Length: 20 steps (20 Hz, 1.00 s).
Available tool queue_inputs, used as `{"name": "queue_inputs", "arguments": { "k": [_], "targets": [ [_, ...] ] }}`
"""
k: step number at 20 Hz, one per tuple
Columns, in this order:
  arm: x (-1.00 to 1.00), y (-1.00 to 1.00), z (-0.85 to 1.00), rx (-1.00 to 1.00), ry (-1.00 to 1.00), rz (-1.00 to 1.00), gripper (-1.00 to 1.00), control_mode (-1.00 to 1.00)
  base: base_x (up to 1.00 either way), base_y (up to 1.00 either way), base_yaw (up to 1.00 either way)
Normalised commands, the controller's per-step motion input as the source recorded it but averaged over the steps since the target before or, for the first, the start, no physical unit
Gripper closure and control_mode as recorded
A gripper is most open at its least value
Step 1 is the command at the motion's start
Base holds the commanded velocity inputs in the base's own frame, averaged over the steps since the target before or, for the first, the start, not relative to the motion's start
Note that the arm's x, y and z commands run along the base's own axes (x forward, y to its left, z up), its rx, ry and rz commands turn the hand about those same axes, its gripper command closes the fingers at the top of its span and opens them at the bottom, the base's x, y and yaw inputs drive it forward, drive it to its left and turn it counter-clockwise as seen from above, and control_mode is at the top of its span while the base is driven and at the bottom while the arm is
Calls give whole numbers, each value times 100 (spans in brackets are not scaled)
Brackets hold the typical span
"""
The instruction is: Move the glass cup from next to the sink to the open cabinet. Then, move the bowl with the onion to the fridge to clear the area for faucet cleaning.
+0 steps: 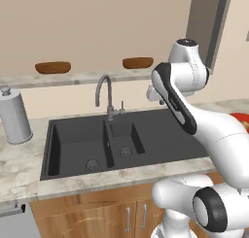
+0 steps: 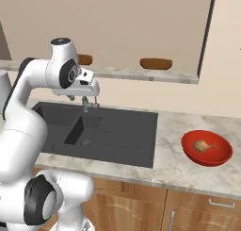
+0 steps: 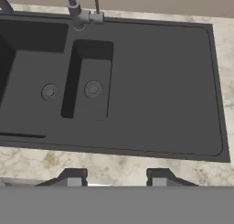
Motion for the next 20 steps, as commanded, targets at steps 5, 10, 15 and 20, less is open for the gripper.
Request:
{"name": "queue_inputs", "arguments": {
  "k": [5,10,15,20],
  "targets": [
    [-9,0,0,0,0,0,-100,-100,0,0,0],
    [-46,-7,0,0,-1,0,-100,100,-13,-9,-1],
    [0,0,0,0,0,0,-100,100,-35,-73,-8],
    [0,0,0,0,0,0,-100,100,0,-99,-7]
  ]
}}
